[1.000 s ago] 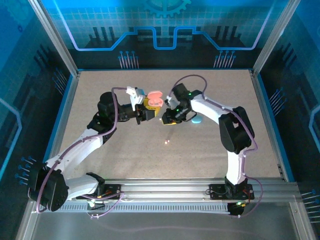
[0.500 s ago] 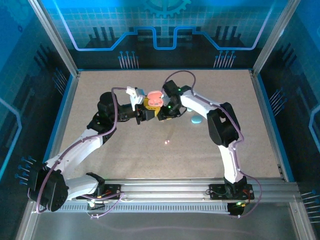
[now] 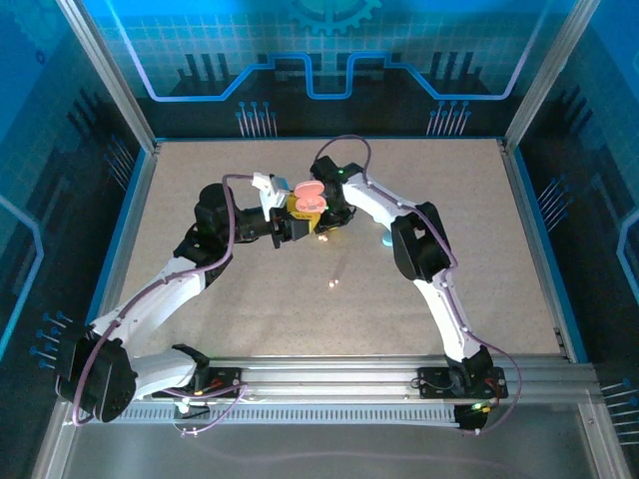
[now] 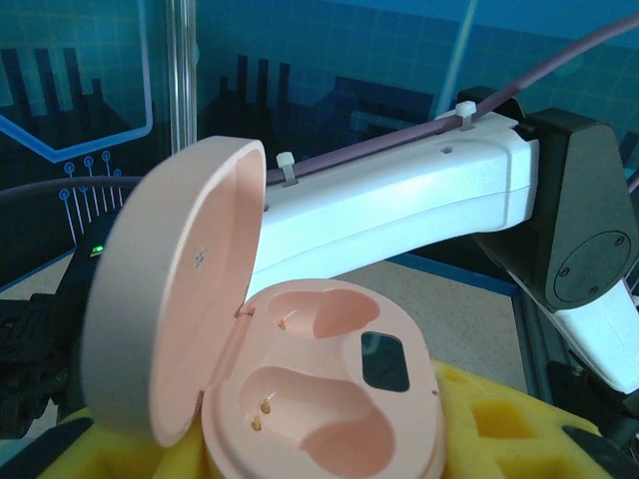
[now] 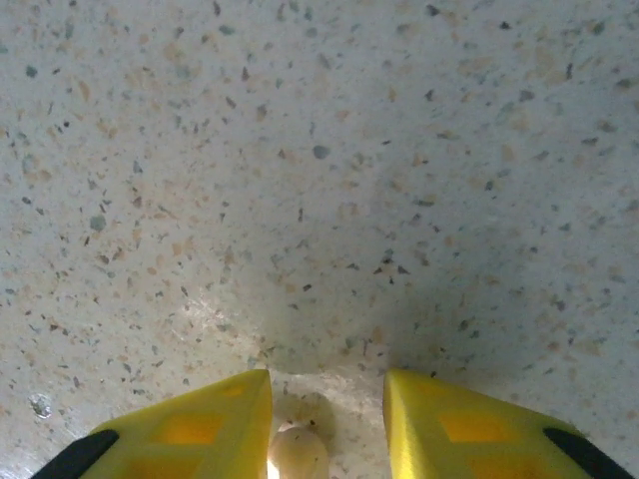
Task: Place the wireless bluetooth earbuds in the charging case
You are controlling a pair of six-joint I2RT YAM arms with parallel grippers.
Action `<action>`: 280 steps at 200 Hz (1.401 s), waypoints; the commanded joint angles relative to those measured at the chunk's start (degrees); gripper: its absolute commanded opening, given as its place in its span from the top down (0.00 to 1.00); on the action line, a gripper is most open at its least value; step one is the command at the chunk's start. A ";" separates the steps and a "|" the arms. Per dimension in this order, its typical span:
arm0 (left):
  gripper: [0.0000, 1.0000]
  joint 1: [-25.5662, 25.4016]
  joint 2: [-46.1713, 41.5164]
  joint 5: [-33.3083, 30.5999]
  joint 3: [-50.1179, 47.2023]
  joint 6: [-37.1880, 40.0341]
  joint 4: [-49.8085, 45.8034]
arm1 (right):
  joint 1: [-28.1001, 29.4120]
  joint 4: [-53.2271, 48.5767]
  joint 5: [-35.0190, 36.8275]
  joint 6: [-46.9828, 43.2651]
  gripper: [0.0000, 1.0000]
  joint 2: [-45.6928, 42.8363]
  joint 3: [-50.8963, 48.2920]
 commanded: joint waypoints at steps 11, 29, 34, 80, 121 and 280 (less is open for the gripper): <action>0.67 0.31 -0.50 0.03 0.00 -0.02 0.83 | 2.30 -4.53 4.24 -3.19 0.64 -0.55 -1.88; 0.67 0.33 -0.31 0.12 0.23 -0.03 0.86 | 2.60 -3.91 4.33 -3.59 0.65 -3.14 -5.80; 0.67 0.36 -0.23 0.12 0.27 -0.03 0.92 | 2.60 -3.78 4.35 -3.73 0.65 -3.85 -6.87; 0.67 0.26 0.34 0.38 0.62 -0.47 1.30 | 2.60 -2.05 5.00 -5.94 0.65 -12.61 -17.91; 0.67 0.25 0.74 0.73 0.74 -1.08 1.61 | 1.93 -2.65 6.49 -8.29 0.65 -17.88 -24.97; 0.67 0.29 -0.22 0.62 0.66 -0.78 1.00 | -5.57 17.63 -16.32 21.21 0.59 -20.57 -37.21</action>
